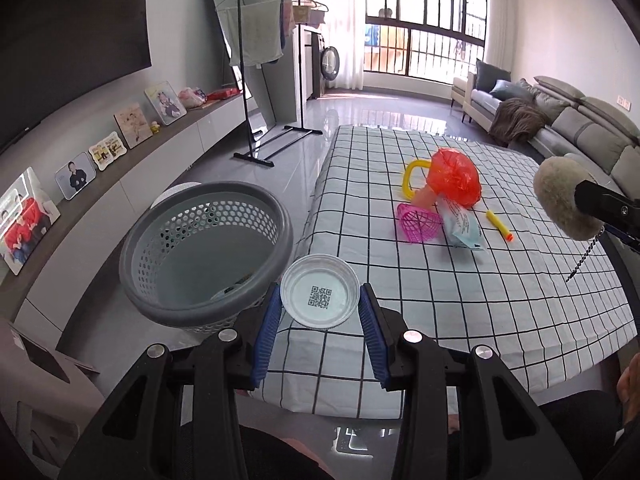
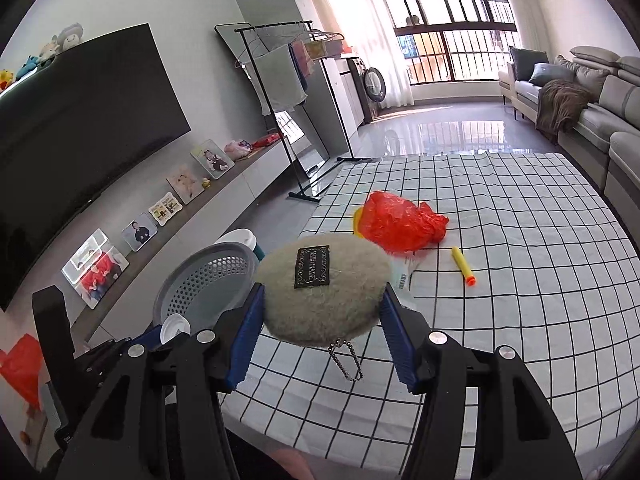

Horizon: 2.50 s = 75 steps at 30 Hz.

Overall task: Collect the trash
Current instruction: 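Move both tools over the basket and release the cap and ball, then withdraw both tools from the basket back toward the table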

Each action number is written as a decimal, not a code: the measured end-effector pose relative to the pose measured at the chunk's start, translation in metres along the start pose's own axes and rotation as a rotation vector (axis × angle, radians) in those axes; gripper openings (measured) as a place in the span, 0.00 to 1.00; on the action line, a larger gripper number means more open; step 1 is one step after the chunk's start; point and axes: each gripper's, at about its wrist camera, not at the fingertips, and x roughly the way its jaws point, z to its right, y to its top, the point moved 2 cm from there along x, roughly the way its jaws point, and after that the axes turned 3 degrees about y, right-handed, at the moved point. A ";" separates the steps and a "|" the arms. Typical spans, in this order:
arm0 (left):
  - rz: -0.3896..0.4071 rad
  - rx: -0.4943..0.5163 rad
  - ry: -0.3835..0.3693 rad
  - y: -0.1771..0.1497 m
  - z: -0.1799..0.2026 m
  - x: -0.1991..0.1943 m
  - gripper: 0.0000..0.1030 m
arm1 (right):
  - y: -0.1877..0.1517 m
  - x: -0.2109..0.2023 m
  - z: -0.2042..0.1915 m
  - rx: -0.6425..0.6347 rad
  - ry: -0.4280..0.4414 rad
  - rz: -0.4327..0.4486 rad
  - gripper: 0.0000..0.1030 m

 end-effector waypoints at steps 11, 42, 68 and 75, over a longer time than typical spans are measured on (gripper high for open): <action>-0.008 -0.062 0.073 0.014 -0.056 0.027 0.38 | 0.016 0.089 -0.053 -0.075 0.135 -0.098 0.54; -0.121 -0.222 0.202 0.020 -0.177 0.132 0.52 | -0.001 0.282 -0.155 -0.207 0.305 -0.368 0.55; -0.101 -0.237 0.205 0.018 -0.160 0.115 0.73 | -0.001 0.246 -0.138 -0.195 0.268 -0.293 0.60; -0.085 -0.221 0.188 0.019 -0.142 0.097 0.78 | -0.002 0.213 -0.125 -0.174 0.234 -0.239 0.61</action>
